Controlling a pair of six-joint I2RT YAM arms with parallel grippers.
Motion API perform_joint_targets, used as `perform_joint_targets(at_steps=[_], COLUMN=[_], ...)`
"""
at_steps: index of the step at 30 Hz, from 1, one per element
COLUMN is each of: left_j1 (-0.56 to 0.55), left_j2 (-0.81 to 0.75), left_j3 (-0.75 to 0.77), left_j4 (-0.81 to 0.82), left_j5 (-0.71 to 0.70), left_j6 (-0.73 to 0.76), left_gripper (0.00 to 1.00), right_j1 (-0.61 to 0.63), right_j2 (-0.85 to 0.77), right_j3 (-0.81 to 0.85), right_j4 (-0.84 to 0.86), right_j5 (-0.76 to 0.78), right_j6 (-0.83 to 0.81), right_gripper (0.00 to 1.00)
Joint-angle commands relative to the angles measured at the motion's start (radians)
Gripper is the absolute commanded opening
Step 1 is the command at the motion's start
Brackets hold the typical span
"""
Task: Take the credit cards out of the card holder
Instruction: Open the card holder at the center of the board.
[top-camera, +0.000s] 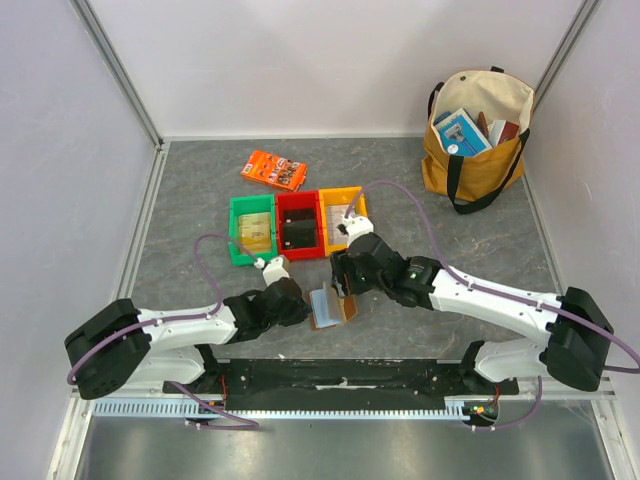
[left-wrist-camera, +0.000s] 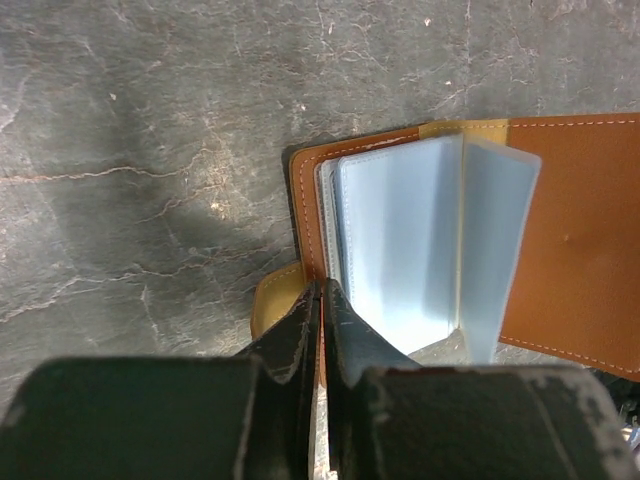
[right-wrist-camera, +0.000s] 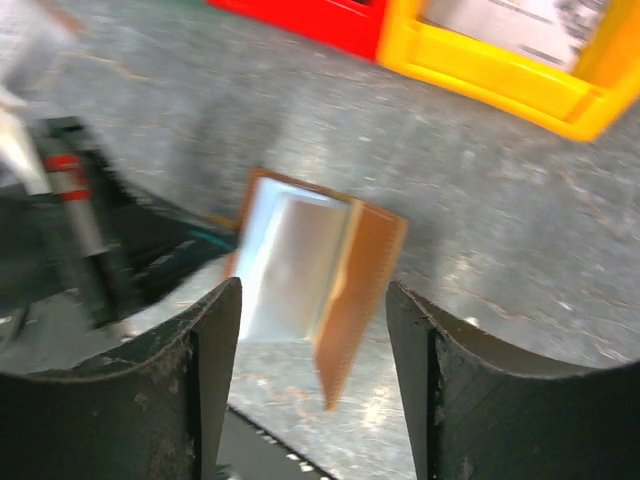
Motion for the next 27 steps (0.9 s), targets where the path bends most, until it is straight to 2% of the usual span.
perform_joint_targets(at_steps=[1, 4, 8, 12, 15, 22, 25, 27], left_j1=[0.004, 0.002, 0.004, 0.004, 0.002, 0.002, 0.002, 0.002], left_j2=[-0.006, -0.016, -0.02, -0.031, -0.046, -0.075, -0.092, -0.106], left_j3=[-0.032, -0.043, -0.052, -0.067, -0.078, -0.09, -0.096, -0.101], left_j4=[-0.003, 0.031, 0.035, 0.045, 0.048, 0.048, 0.052, 0.06], left_j5=[-0.015, -0.016, -0.018, -0.021, -0.027, -0.033, -0.036, -0.038], left_j6=[-0.038, -0.044, -0.054, -0.067, -0.074, -0.087, -0.098, -0.107], left_gripper=[0.08, 0.08, 0.07, 0.07, 0.06, 0.06, 0.09, 0.15], right_j1=[0.054, 0.071, 0.087, 0.087, 0.068, -0.079, -0.111, -0.129], right_j2=[-0.013, 0.013, 0.102, 0.182, 0.211, 0.197, 0.199, 0.2], right_j3=[0.084, 0.073, 0.061, 0.035, -0.008, -0.155, -0.198, -0.224], right_j4=[0.041, 0.143, 0.208, 0.216, 0.202, 0.194, 0.208, 0.236], right_j5=[-0.106, -0.212, -0.246, -0.223, -0.148, -0.117, -0.129, -0.158], right_j6=[-0.008, 0.038, 0.068, 0.078, 0.098, 0.121, 0.111, 0.111], right_gripper=[0.63, 0.54, 0.45, 0.43, 0.42, 0.41, 0.41, 0.41])
